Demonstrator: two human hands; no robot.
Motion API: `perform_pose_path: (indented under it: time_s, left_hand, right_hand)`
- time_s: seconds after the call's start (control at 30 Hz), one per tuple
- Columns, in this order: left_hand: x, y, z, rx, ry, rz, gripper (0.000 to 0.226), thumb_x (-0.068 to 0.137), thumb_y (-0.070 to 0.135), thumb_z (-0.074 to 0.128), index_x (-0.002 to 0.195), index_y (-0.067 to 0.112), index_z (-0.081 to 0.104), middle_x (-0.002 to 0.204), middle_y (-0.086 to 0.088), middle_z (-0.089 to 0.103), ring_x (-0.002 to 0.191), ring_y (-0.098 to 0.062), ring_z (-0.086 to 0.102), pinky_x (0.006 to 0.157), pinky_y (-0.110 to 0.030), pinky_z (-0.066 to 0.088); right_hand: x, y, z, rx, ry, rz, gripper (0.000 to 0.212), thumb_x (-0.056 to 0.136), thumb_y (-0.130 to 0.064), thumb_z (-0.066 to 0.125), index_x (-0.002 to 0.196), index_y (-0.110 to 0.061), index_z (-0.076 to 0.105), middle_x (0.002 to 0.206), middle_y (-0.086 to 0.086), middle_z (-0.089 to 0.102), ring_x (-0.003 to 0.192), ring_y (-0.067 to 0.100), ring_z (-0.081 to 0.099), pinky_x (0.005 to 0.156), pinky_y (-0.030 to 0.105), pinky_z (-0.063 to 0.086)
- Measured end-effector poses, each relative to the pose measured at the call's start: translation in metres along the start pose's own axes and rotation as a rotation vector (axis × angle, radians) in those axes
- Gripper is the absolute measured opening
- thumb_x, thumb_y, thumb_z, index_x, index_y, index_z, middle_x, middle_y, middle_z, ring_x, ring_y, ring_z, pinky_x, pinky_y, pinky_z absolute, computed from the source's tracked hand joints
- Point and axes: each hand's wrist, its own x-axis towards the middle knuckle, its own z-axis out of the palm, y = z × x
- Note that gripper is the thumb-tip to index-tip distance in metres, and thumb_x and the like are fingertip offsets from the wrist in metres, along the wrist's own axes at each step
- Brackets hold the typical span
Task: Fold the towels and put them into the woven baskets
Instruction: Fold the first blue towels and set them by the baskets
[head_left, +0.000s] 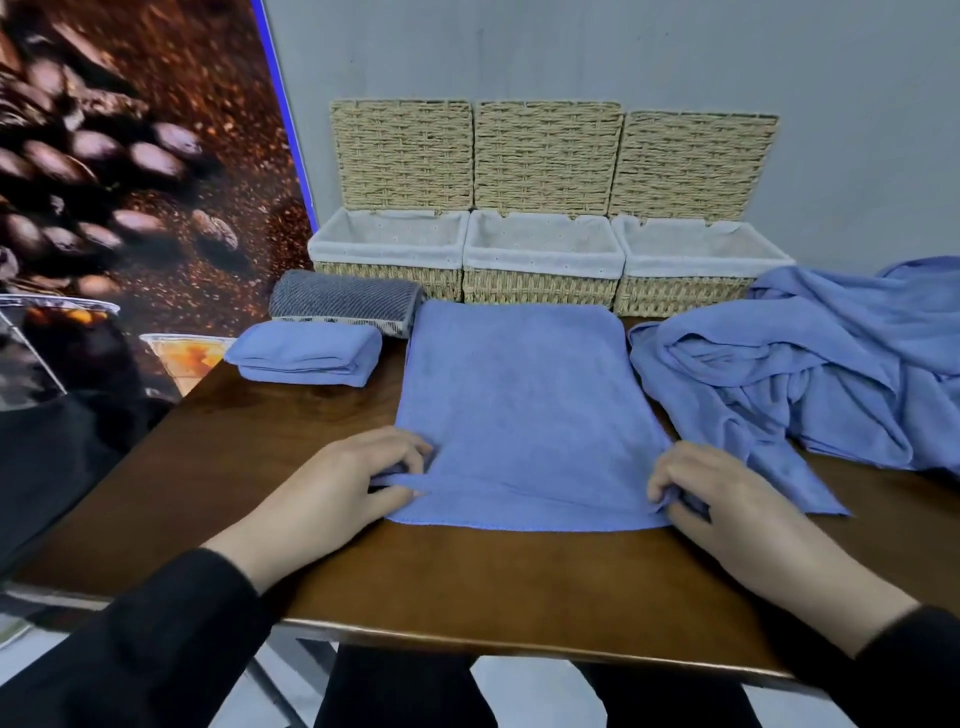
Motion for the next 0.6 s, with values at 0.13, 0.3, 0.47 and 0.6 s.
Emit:
perform_pose_path:
  time_s: [0.13, 0.3, 0.47, 0.6]
  left_hand:
    - [-0.005, -0.001, -0.001, 0.018, -0.012, -0.004, 0.005, 0.093, 0.039, 0.066, 0.092, 0.041, 0.062, 0.135, 0.028, 0.058, 0.129, 0.009, 0.048, 0.106, -0.030, 0.043]
    - [-0.009, -0.003, 0.000, 0.098, -0.084, 0.125, 0.029, 0.086, 0.067, 0.060, 0.101, 0.043, 0.068, 0.145, 0.035, 0.045, 0.141, 0.011, 0.030, 0.117, -0.019, 0.023]
    - [-0.008, -0.008, -0.001, 0.175, -0.110, 0.202, 0.038, 0.091, 0.067, 0.054, 0.120, 0.049, 0.070, 0.149, 0.032, 0.044, 0.145, 0.007, 0.030, 0.119, -0.024, 0.019]
    - [-0.012, -0.011, -0.004, 0.281, -0.049, 0.217, 0.034, 0.097, 0.060, 0.050, 0.119, 0.046, 0.071, 0.148, 0.026, 0.048, 0.144, 0.004, 0.033, 0.118, -0.035, 0.023]
  right_hand:
    - [-0.004, 0.004, -0.002, -0.058, 0.074, -0.038, 0.049, 0.077, 0.009, 0.074, 0.086, -0.035, 0.056, 0.095, -0.024, 0.055, 0.089, 0.003, 0.056, 0.081, 0.029, 0.045]
    - [-0.015, -0.005, -0.015, -0.144, -0.067, -0.107, 0.017, 0.086, -0.029, 0.066, 0.092, -0.041, 0.055, 0.108, -0.026, 0.052, 0.102, 0.007, 0.053, 0.090, 0.035, 0.037]
    - [-0.023, 0.013, -0.026, -0.170, -0.143, -0.045, 0.031, 0.084, -0.040, 0.077, 0.111, -0.044, 0.062, 0.122, -0.031, 0.052, 0.121, 0.000, 0.049, 0.100, 0.025, 0.029]
    - [-0.018, 0.007, -0.021, -0.252, -0.059, -0.034, 0.029, 0.079, -0.018, 0.084, 0.093, -0.034, 0.065, 0.109, -0.025, 0.056, 0.112, -0.001, 0.052, 0.094, 0.024, 0.031]
